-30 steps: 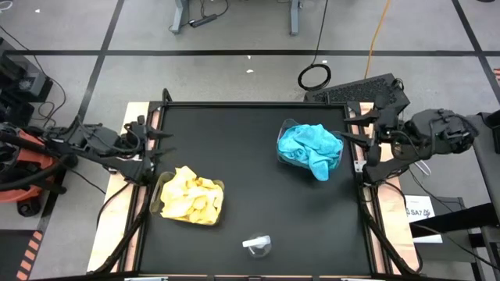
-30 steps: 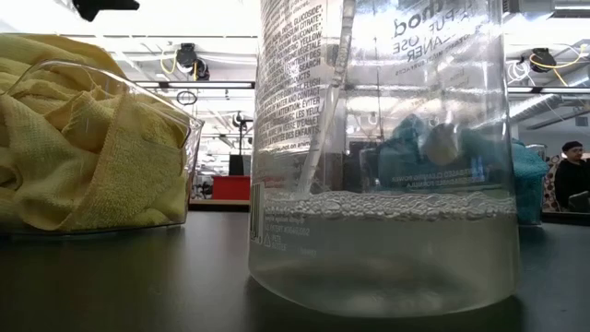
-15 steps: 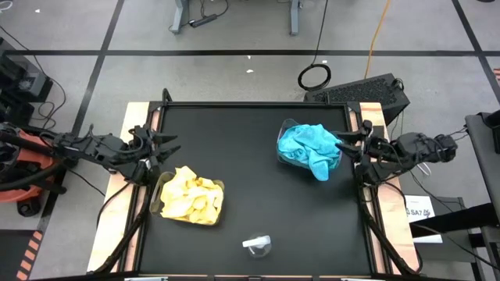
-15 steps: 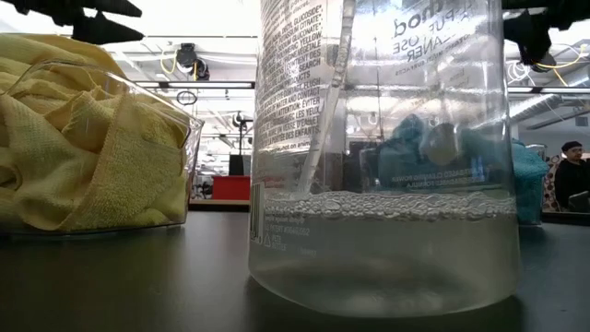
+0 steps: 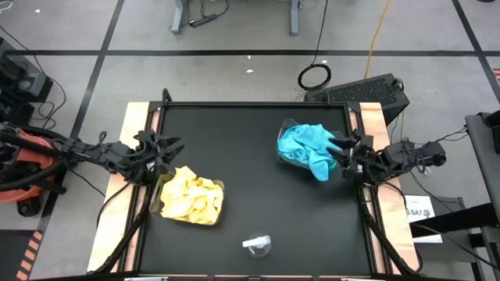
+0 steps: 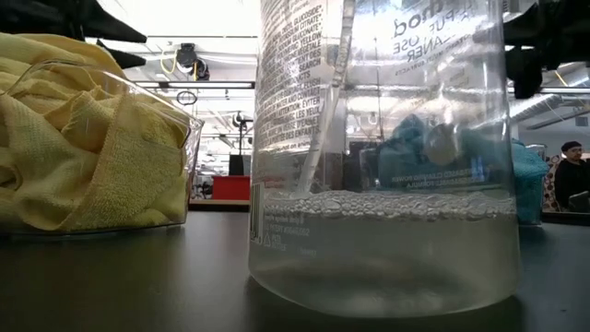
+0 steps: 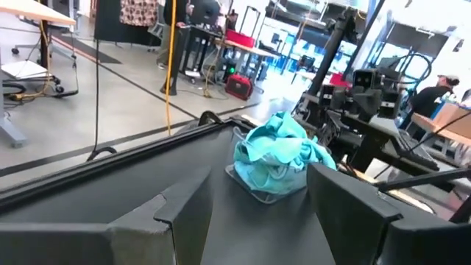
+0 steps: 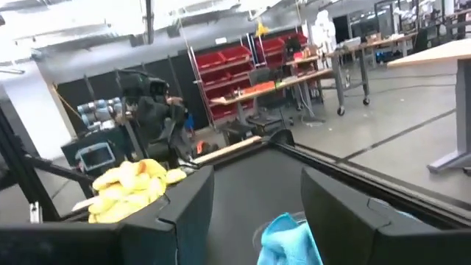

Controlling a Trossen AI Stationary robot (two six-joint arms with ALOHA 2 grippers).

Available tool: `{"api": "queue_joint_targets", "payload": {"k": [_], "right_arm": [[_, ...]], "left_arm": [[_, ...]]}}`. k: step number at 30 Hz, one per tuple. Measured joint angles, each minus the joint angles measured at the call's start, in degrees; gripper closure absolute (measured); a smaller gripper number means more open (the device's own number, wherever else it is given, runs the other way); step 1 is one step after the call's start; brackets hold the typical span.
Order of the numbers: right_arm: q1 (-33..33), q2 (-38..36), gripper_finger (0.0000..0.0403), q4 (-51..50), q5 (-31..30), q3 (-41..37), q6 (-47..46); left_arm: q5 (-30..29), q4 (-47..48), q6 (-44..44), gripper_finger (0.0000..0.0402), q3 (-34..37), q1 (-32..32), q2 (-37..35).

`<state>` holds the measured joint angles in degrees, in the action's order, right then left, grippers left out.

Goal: Sort microfiber towel by color & place in baskets
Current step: Return to Home Position

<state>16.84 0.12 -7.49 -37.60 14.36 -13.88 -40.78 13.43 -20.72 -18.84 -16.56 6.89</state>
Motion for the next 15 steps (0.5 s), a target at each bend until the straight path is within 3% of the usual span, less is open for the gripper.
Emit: {"api": "queue_joint_targets", "payload": {"k": [15], "right_arm": [[0.0,0.3,0.0206,11.8,-0.8,-13.5,1.3]], "left_arm": [[0.5,-9.6,1.1,0.0176,9.3,0.0,-1.1]]}}
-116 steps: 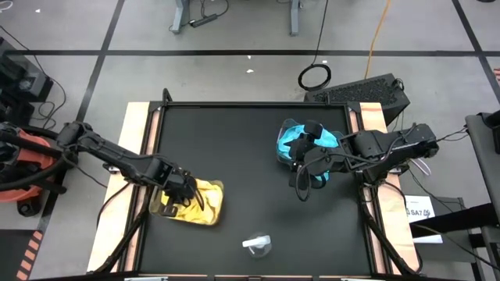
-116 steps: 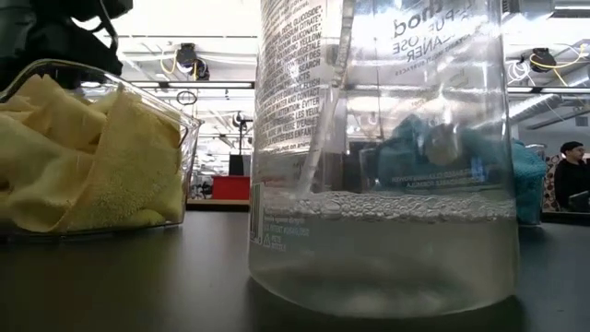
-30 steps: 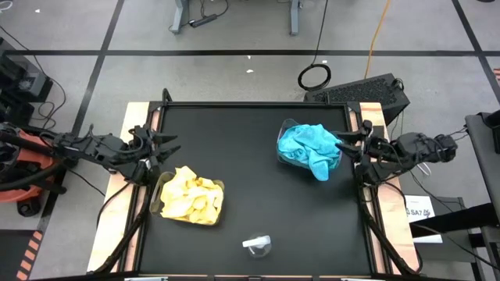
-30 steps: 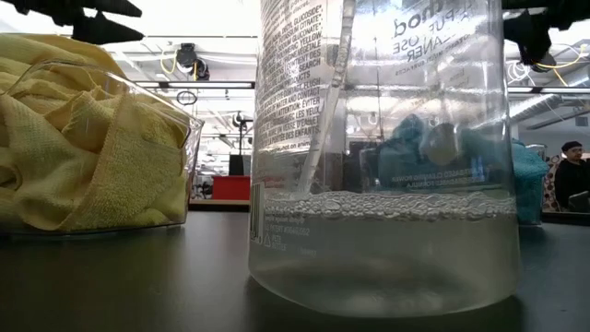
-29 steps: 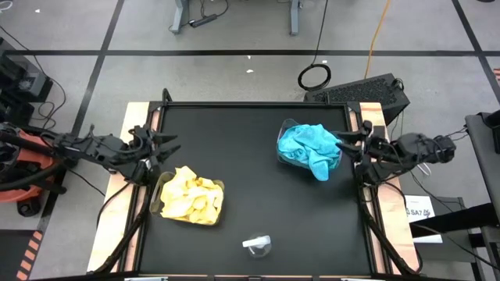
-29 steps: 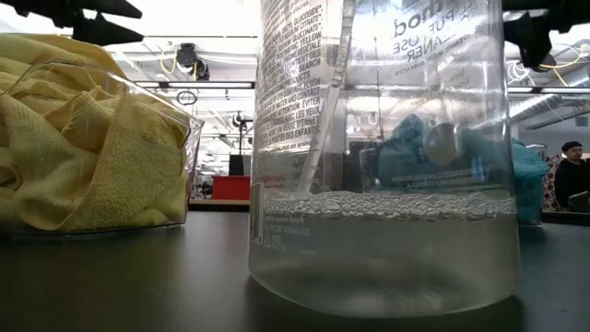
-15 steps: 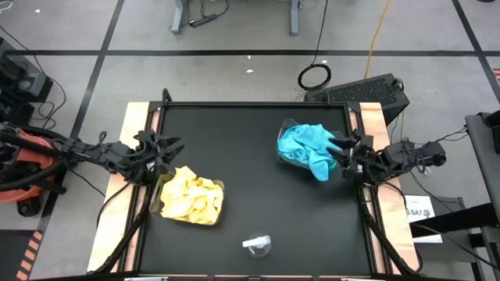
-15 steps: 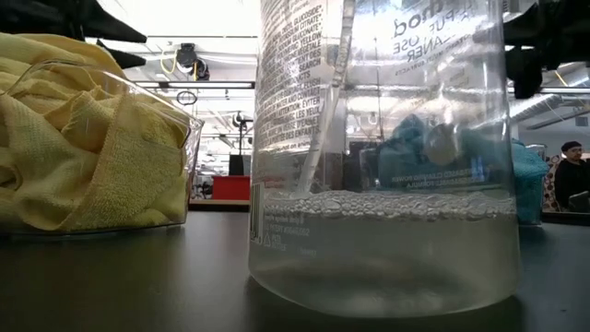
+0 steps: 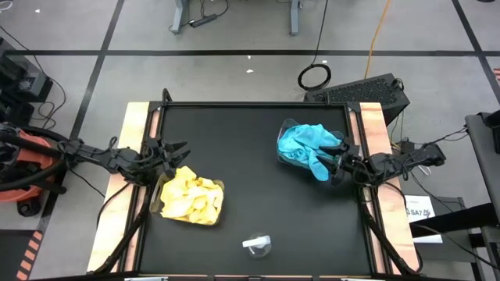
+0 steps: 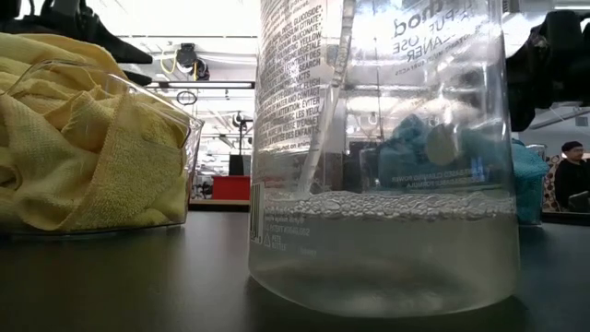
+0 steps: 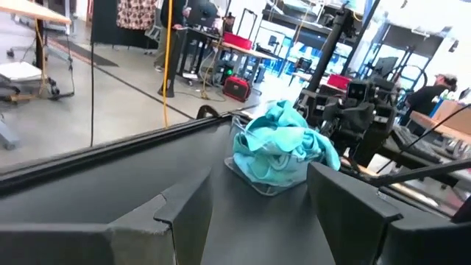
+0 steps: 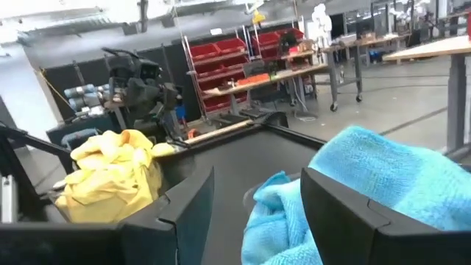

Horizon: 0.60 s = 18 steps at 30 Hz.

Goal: Sort microfiber towel by color & place in baskets
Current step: Return to Home Position

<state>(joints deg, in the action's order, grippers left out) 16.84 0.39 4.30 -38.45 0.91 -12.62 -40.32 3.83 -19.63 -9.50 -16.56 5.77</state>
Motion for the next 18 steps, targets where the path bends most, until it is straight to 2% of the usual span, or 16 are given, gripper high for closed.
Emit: {"api": "queue_joint_targets", "payload": {"k": [9,18], "right_arm": [[0.0,0.1,0.0206,0.3,1.3,-0.1,5.9],[0.0,0.3,0.0206,0.2,1.3,-0.1,10.4]], "left_arm": [[1.5,-7.9,6.6,0.0176,4.0,0.0,0.0],[9.4,-9.6,11.9,0.0176,4.4,0.0,0.0]]}}
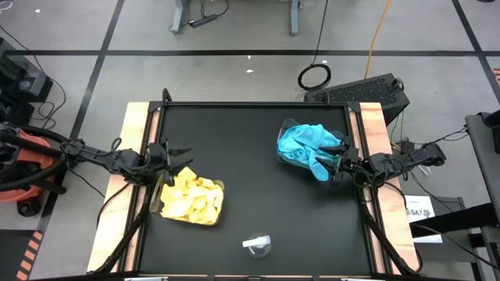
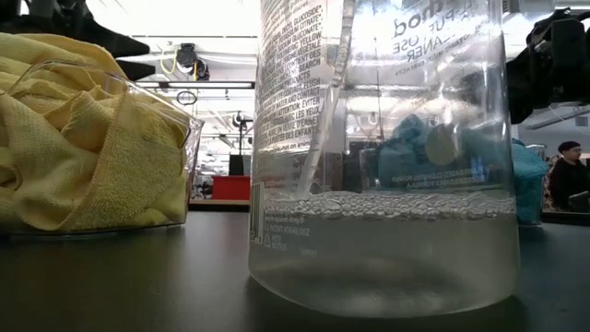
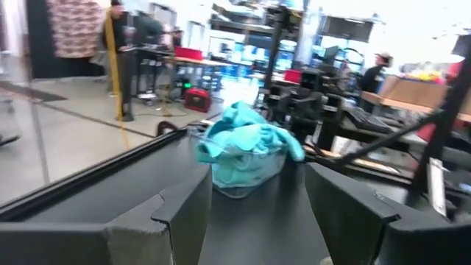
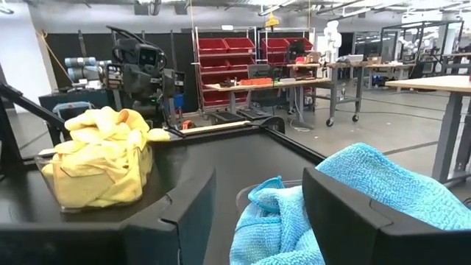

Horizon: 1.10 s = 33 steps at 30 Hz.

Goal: Sort microfiber towel by color & place in baskets
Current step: Return to Home Position

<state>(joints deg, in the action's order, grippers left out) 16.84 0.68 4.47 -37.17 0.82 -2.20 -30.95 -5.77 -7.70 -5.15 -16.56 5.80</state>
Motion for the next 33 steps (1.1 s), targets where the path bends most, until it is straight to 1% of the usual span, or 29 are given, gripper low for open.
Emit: {"api": "queue_joint_targets", "payload": {"k": [4,10,17,33], "right_arm": [[0.0,0.2,0.0206,0.0,0.0,0.0,-1.1],[0.0,0.2,0.0206,0.0,0.0,0.0,-1.6],[0.0,0.2,0.0206,0.0,0.0,0.0,-1.6],[0.0,0.2,0.0206,0.0,0.0,0.0,-1.6]], "left_arm": [[6.4,-0.2,1.1,0.0176,0.5,0.0,0.0],[11.1,0.3,0.6,0.0176,4.6,0.0,0.0],[11.4,0.1,-2.3,0.0175,4.7,0.0,0.0],[11.4,0.3,-2.4,0.0175,4.8,0.0,0.0]]}}
